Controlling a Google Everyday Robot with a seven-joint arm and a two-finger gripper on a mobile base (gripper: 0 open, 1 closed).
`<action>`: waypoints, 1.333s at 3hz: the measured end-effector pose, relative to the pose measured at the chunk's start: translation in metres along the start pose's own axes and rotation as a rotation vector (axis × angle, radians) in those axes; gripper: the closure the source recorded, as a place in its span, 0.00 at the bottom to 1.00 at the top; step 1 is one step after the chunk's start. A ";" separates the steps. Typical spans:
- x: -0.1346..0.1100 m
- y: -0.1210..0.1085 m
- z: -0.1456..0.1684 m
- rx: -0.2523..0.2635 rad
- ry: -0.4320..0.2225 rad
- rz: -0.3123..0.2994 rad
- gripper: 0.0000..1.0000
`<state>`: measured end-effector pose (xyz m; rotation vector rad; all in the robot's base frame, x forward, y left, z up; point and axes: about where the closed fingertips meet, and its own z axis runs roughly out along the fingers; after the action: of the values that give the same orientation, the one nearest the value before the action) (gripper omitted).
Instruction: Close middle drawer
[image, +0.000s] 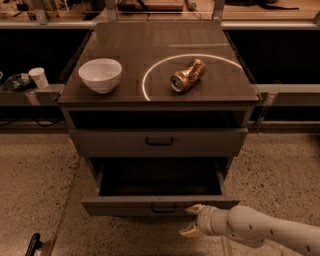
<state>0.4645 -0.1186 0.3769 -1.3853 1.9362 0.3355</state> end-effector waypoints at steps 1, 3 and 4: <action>0.000 -0.001 0.001 0.002 -0.006 0.005 0.00; -0.006 -0.005 -0.002 -0.005 0.022 0.002 0.00; -0.019 -0.026 -0.004 -0.017 0.026 -0.021 0.19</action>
Offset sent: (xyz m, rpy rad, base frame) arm 0.0010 0.0000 -0.0004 0.0069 -0.0009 -0.0045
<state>0.4898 -0.1175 0.3974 -1.4264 1.9424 0.3267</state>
